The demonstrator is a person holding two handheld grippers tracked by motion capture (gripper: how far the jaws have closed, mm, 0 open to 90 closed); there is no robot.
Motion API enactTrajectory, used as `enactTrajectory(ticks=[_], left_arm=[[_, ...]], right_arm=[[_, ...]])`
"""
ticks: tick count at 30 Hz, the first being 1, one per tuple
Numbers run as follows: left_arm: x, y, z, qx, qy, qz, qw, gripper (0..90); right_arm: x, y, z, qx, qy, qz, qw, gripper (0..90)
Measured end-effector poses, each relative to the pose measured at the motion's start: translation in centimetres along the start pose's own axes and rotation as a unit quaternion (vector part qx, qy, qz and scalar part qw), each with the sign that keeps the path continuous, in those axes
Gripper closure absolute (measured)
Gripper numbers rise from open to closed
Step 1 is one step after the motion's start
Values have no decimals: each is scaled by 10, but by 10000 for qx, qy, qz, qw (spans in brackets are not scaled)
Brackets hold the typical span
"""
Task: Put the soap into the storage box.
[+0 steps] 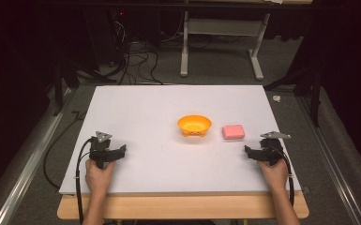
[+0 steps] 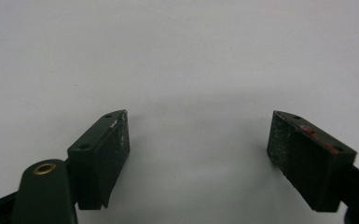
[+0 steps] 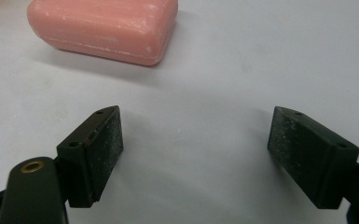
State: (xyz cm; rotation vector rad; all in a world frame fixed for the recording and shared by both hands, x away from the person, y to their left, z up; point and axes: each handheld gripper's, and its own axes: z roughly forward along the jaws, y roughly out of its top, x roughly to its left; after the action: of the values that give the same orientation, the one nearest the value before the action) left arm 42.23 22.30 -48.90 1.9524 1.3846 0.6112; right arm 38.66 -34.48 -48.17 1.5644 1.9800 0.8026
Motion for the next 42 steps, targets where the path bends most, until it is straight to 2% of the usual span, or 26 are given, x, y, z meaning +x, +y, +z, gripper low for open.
enactTrajectory(ticks=[30,36,42], left_arm=[[0,0,0,12,2,-5,10000,212],[0,0,0,4,3,-12,10000,212],[0,0,0,12,-9,-13,10000,212]], right_arm=[[0,1,0,34,2,3,10000,185],[-1,1,0,39,71,-2,10000,165],[1,2,-1,64,22,103,9999,146]])
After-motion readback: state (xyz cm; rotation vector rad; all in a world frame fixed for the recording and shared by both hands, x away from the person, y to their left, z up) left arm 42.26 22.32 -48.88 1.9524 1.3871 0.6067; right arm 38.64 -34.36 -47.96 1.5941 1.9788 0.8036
